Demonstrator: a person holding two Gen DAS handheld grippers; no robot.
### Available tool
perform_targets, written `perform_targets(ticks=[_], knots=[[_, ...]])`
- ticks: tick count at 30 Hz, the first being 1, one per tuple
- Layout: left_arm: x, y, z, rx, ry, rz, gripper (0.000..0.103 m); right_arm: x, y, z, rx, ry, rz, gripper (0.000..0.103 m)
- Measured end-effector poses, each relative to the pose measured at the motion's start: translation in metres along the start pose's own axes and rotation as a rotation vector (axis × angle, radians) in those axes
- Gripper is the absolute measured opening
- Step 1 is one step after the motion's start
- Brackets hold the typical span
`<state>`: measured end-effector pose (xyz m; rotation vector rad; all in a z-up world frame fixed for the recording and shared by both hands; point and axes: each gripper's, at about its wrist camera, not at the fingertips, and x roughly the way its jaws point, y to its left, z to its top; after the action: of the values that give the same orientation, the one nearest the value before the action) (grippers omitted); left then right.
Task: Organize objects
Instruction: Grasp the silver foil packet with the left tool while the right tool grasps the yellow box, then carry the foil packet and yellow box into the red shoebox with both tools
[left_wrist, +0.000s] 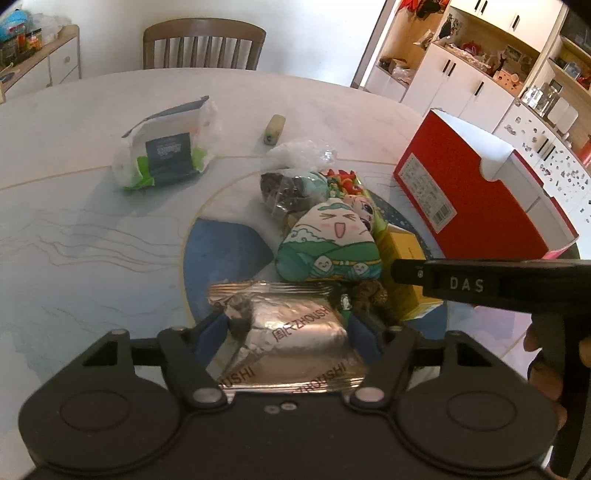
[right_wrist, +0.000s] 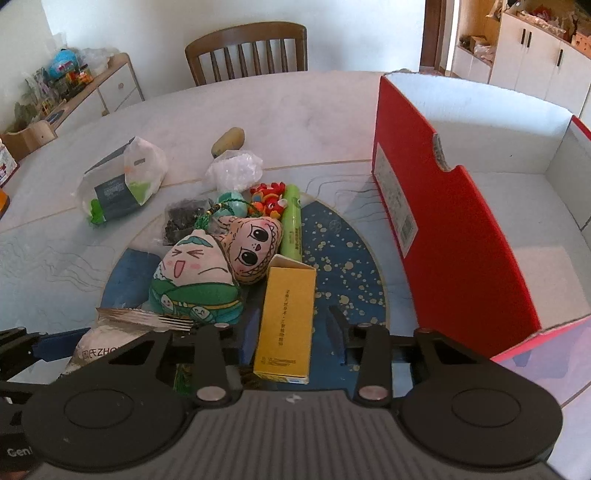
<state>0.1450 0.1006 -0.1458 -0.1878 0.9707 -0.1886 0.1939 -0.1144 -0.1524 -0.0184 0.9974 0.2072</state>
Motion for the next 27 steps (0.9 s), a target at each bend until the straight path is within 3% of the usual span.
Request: perform_targets(ticks=[9,16,27], knots=[[-0.004,-0.002,0.001,0.025,-0.005,0.000,0.054,0.000,-0.002,0.002,0.003,0.007,-0.015,0.028],[-0.012,-0.001,0.000,0.020,-0.012,0.004,0.051,-0.018,-0.007,0.001,0.022,-0.004,-0.008,0.028],[-0.058,-0.005,0.012,0.022,-0.078,-0.008,0.051,-0.080,-0.013,0.009,0.032,-0.060,0.045,0.028]])
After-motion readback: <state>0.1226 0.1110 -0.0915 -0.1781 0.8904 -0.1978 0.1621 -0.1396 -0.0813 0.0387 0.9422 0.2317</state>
